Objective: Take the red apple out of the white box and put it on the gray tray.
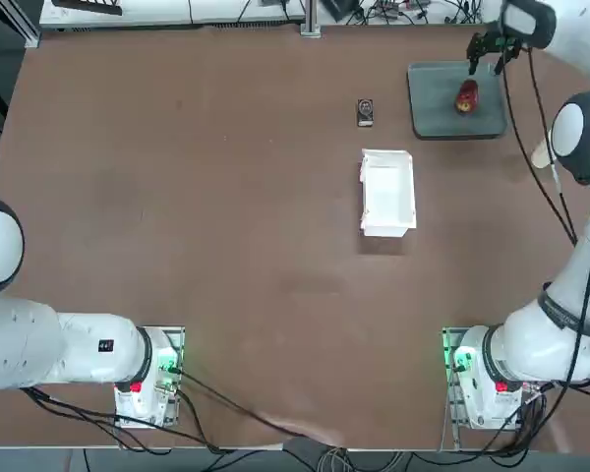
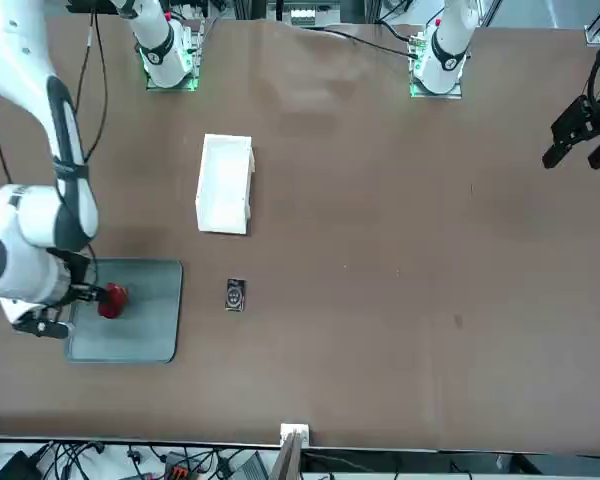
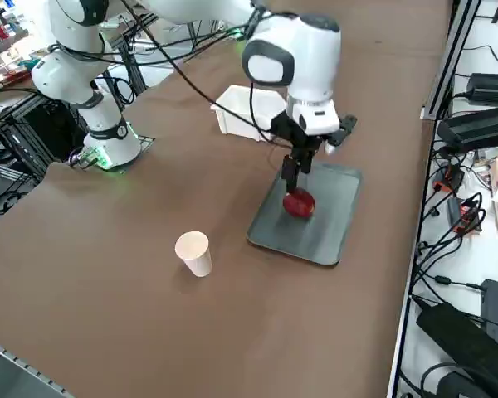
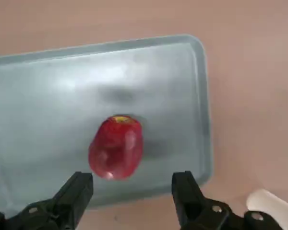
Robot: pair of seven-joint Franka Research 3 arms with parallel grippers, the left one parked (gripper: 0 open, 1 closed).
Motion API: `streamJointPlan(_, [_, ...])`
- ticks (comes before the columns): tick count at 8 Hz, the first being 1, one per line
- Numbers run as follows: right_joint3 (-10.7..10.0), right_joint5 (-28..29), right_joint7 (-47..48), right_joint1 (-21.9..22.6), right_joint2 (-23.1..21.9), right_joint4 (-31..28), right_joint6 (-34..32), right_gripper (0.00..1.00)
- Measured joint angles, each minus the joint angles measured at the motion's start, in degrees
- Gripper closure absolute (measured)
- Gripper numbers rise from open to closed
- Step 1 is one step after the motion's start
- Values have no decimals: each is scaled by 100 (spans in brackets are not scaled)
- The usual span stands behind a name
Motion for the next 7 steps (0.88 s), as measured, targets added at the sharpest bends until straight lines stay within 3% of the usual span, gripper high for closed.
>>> streamJointPlan(4, [137,235,-343,25,-985,-357,-728,0])
streamJointPlan(7, [169,628,-564,27,-2248,-1032,-889,0])
